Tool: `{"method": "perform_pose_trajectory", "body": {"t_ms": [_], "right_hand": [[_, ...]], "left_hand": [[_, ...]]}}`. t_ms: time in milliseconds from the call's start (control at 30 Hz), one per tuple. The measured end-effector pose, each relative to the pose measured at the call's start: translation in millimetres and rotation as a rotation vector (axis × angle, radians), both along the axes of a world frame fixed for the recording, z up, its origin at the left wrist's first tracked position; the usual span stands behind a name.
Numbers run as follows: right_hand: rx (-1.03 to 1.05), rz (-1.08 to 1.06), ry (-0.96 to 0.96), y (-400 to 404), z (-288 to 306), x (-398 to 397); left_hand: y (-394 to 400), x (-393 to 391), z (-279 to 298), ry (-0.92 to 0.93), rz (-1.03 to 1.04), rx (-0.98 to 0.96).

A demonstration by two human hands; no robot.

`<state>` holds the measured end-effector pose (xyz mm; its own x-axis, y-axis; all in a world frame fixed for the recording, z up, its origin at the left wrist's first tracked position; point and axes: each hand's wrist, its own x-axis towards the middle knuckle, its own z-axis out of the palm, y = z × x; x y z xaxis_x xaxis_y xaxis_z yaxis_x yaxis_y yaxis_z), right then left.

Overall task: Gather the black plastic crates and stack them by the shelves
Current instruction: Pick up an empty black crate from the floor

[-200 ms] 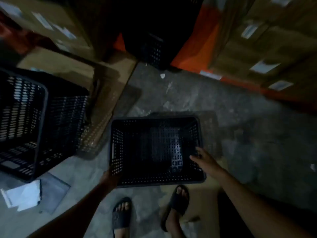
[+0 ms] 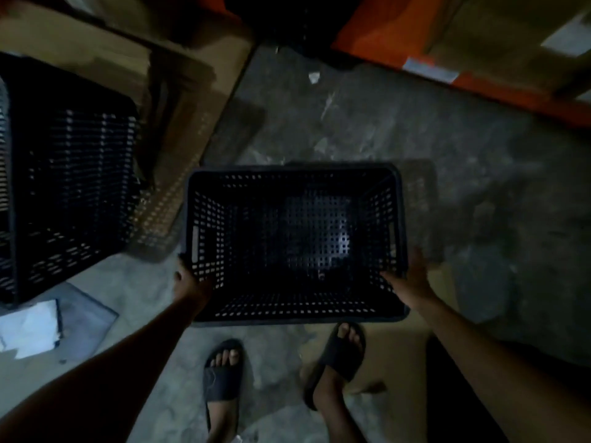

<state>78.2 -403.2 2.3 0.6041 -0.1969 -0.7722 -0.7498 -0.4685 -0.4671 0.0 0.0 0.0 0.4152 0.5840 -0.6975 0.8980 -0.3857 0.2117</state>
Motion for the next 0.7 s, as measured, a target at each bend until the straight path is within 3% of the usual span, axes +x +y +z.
{"method": "perform_pose_trajectory", "body": {"t_ms": [67,133,333,500,700], "right_hand": [[0.082,-0.086,-0.019,-5.3,-23.2,-8.2],[-0.004,-0.045,-0.021,-9.8,-39.8,-17.4],[-0.076,-0.176,-0.012,-37.8,-35.2,-6.7],[-0.080,-0.424,-0.027,-90.1,-6.9,0.3],[0.017,-0.629,-0.131,-178.6,18.8,39.3]], "left_hand": [[-4.4,2.8,-10.9,-0.032,0.035,0.090],[-6.7,-5.2,-18.4,-0.048,0.001,0.158],[-12.6,35.3,6.3,-0.190,0.086,0.159],[-70.0,88.8,38.5,-0.296,-0.051,0.180],[-152.3,191.3,49.9,-0.375,-0.244,0.034]]}}
